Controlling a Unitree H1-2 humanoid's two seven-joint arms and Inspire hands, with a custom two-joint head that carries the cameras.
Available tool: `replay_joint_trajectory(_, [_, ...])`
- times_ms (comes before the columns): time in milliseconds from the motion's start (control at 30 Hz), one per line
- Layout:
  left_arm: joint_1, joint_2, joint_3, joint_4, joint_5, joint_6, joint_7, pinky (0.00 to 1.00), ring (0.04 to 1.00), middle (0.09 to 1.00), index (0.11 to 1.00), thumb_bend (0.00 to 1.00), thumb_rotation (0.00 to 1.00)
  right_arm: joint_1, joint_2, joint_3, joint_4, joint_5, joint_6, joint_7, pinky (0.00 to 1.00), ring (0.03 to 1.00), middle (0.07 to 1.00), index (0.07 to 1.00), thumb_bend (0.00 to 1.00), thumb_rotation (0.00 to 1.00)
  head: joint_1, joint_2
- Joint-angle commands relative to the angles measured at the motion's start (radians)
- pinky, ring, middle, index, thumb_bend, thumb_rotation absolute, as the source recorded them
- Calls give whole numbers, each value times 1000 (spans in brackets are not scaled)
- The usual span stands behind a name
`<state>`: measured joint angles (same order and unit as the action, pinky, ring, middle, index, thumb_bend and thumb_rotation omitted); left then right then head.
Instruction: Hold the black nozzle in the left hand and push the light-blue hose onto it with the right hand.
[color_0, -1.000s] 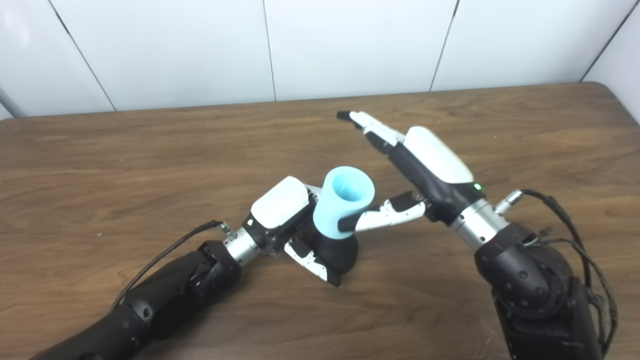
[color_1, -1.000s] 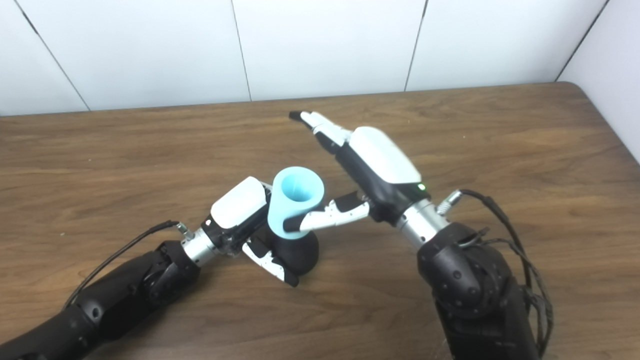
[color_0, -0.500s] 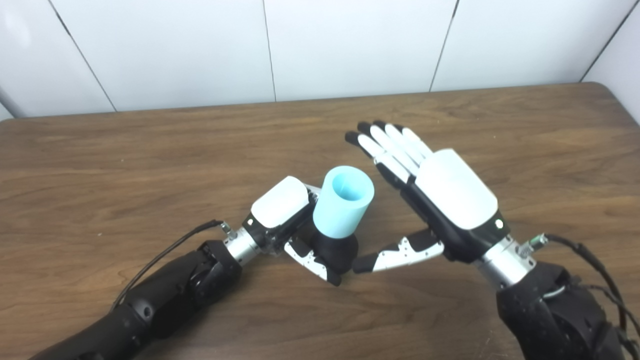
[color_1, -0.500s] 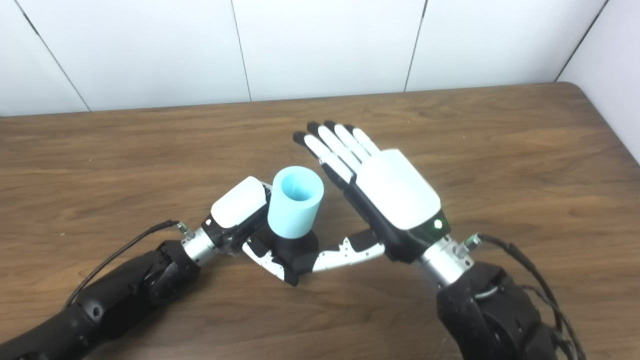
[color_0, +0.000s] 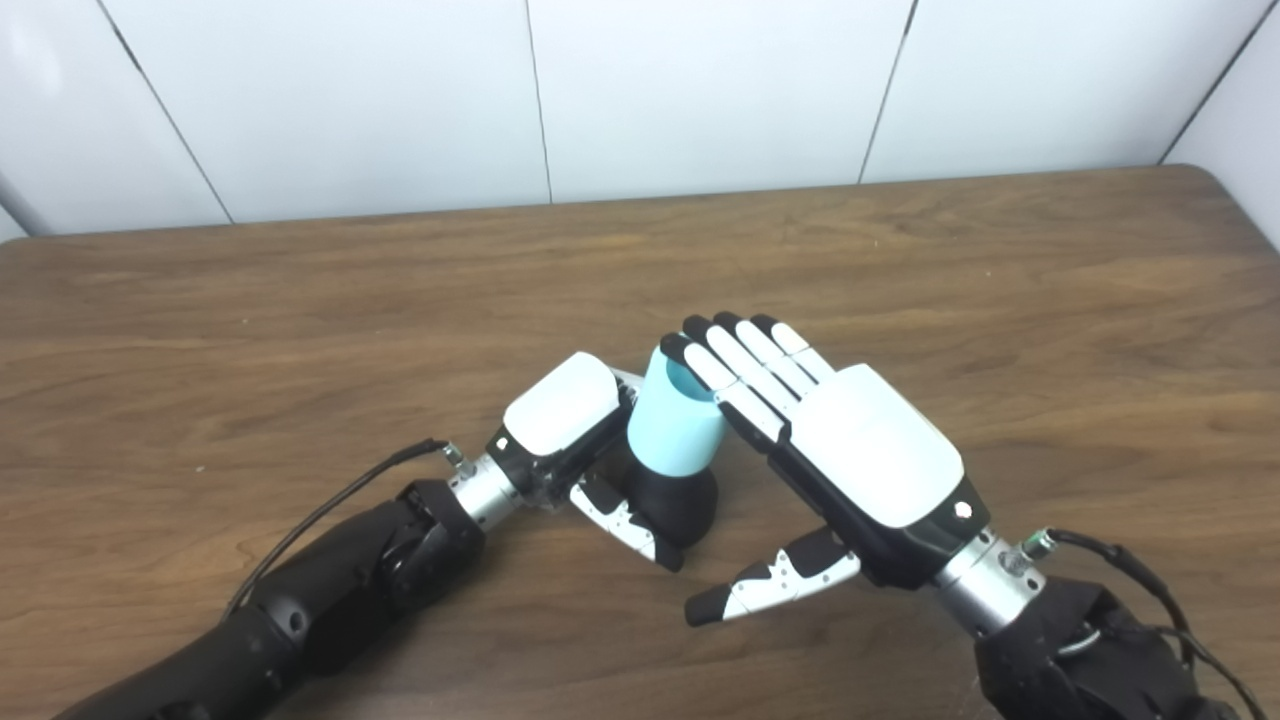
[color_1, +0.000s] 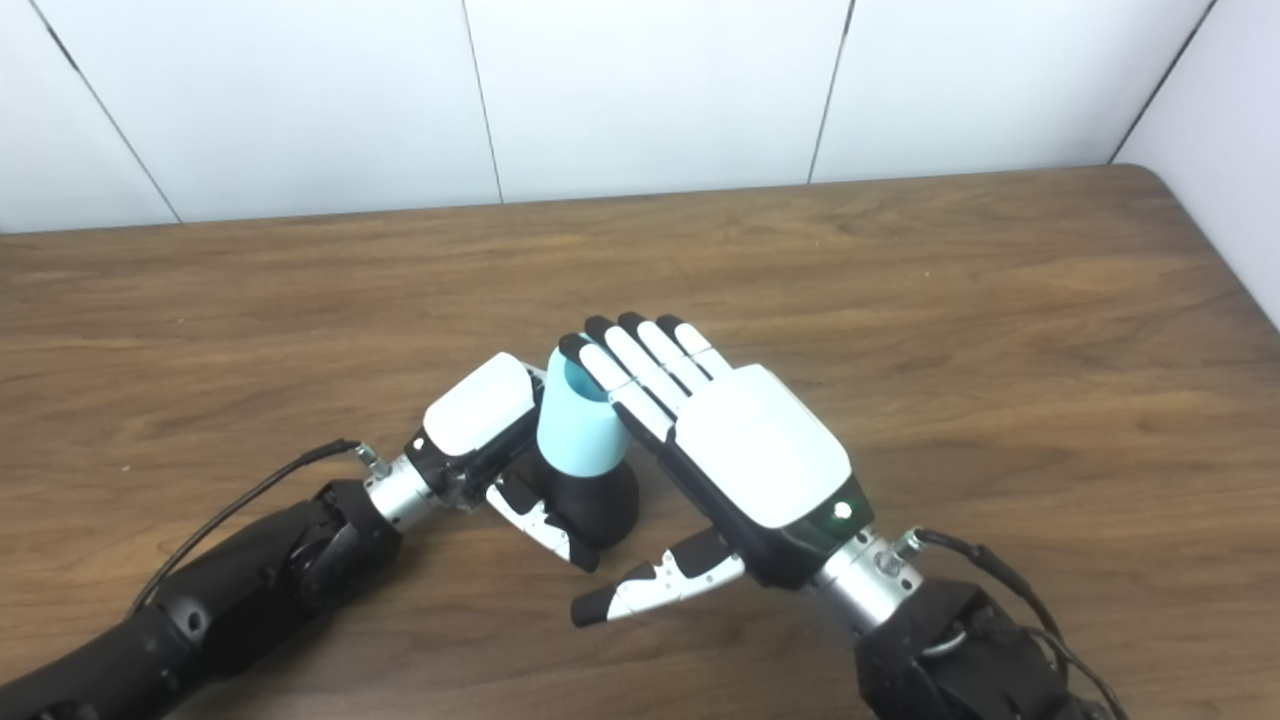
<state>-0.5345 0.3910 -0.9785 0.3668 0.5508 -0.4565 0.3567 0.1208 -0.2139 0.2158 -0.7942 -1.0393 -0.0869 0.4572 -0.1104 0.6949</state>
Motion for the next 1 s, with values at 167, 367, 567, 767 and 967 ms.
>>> replay_joint_trajectory(167, [174,-55,-104,127,5,-13,0,363,464,506,469,518,0,-9,16,2,-21,-11,-42,-13,1000,1000,1000,1000,929,868,0,-2])
replay_joint_trajectory(367, [173,-54,-106,127,5,-13,-1,379,473,505,470,518,0,-7,20,11,-23,-20,-56,-9,1000,1000,1000,1000,914,877,0,0])
replay_joint_trajectory(567, [178,-53,-105,123,5,-13,9,375,466,503,472,518,0,-14,-6,29,-7,-120,-116,7,1000,992,990,958,891,830,1,0])
replay_joint_trajectory(767, [176,-52,-110,124,2,-13,16,356,456,503,471,519,0,-20,-31,39,25,-214,-172,-8,1000,952,938,900,893,691,-6,-1])
replay_joint_trajectory(967, [173,-48,-117,121,-7,-13,15,356,455,507,465,519,0,-12,-41,44,45,-276,-194,-33,1000,967,938,883,892,621,-9,-1])
